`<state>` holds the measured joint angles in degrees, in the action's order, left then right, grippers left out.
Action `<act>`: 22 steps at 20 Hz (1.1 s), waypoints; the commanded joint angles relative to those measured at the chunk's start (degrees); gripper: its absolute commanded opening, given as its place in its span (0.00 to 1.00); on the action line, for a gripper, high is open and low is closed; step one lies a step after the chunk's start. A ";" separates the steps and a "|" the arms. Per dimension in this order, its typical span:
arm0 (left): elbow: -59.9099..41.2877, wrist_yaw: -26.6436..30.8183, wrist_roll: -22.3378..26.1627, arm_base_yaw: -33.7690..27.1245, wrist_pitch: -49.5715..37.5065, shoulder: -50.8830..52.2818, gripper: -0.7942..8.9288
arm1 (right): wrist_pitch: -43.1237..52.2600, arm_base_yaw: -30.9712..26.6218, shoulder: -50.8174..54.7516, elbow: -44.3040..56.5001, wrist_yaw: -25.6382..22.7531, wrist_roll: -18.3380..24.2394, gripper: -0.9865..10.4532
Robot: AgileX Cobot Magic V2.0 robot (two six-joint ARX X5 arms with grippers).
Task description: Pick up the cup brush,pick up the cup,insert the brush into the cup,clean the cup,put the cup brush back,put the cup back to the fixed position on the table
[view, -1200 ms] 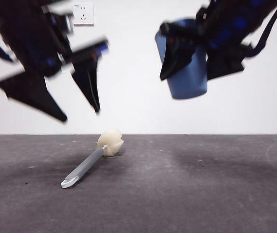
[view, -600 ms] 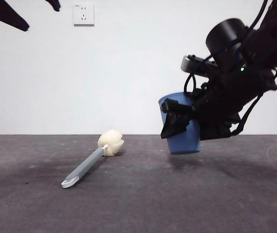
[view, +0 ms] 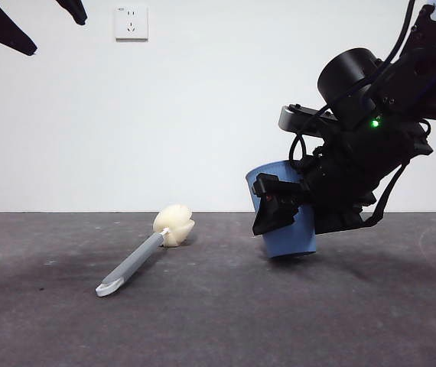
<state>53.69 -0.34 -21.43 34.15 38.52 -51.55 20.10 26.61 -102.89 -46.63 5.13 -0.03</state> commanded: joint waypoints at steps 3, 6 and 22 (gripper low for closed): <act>0.00 0.20 1.40 -0.11 -0.20 0.00 0.41 | -8.83 0.44 -1.79 1.60 0.92 -0.04 0.29; 0.00 0.20 1.79 -0.11 0.22 0.00 0.41 | -10.05 0.52 -1.79 1.57 0.94 -0.57 0.37; 0.00 0.22 1.81 -0.11 1.77 0.00 0.40 | -18.45 0.87 2.05 1.57 0.72 -0.57 0.53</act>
<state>53.69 -0.21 -20.53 34.13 40.34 -51.55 4.56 27.38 -99.68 -46.78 5.85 1.06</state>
